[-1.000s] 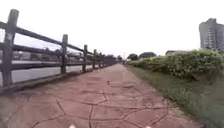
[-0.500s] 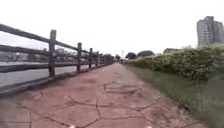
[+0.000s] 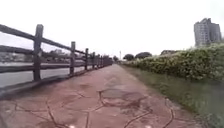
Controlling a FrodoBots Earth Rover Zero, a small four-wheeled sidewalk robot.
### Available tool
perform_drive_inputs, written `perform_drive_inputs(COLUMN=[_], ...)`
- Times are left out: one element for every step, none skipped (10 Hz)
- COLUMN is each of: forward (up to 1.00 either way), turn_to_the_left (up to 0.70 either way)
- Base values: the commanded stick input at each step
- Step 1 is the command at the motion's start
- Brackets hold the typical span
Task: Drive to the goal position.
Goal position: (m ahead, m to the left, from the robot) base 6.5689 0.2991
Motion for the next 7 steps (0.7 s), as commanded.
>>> perform_drive_inputs(forward=[1.0, 1.0, 1.0, 1.0, 1.0, 1.0, 1.0], turn_to_the_left=[-0.32, 0.02, -0.24, 0.02, -0.14, -0.38, -0.38])
